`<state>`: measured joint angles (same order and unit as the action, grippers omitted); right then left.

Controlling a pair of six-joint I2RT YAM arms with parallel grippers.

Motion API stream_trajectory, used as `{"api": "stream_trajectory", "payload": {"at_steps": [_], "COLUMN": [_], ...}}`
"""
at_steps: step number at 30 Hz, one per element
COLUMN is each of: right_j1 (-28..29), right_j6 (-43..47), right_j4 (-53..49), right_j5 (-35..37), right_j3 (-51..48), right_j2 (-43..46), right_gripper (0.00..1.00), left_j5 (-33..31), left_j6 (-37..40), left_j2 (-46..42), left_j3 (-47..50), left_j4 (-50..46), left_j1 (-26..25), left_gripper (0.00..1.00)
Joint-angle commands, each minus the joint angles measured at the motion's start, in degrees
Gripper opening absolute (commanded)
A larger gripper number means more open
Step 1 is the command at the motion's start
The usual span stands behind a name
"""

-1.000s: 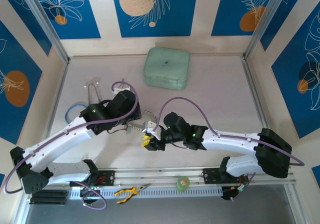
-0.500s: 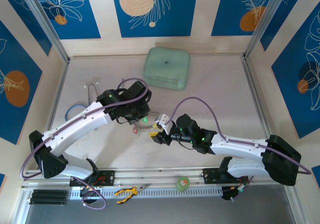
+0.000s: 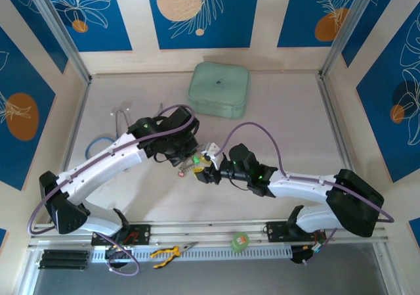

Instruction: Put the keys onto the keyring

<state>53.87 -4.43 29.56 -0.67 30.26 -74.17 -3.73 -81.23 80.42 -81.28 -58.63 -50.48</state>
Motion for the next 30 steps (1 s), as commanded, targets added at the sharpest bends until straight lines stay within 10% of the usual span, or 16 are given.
{"api": "stream_trajectory", "payload": {"at_steps": [1,16,30], "right_j1": [0.1,-1.1,-1.7], "right_j6": [-0.9,-2.3,-2.6], "right_j4": [3.9,-1.0,-6.0], "right_j5": [-2.6,-2.8,-3.3], "right_j3": [2.5,-1.4,-2.9], "right_j2": [-0.6,2.7,3.8], "right_gripper": [0.48,0.0,0.06], "left_j5": [1.6,-0.3,-0.3], "left_j6": [-4.2,-5.1,-5.8], "left_j2": [-1.8,-3.9,-4.8], "left_j3": [1.3,2.7,4.0], "left_j4": [1.1,2.0,3.7], "left_j1": [0.4,0.6,1.1], "left_gripper": [0.0,0.0,0.0]}}
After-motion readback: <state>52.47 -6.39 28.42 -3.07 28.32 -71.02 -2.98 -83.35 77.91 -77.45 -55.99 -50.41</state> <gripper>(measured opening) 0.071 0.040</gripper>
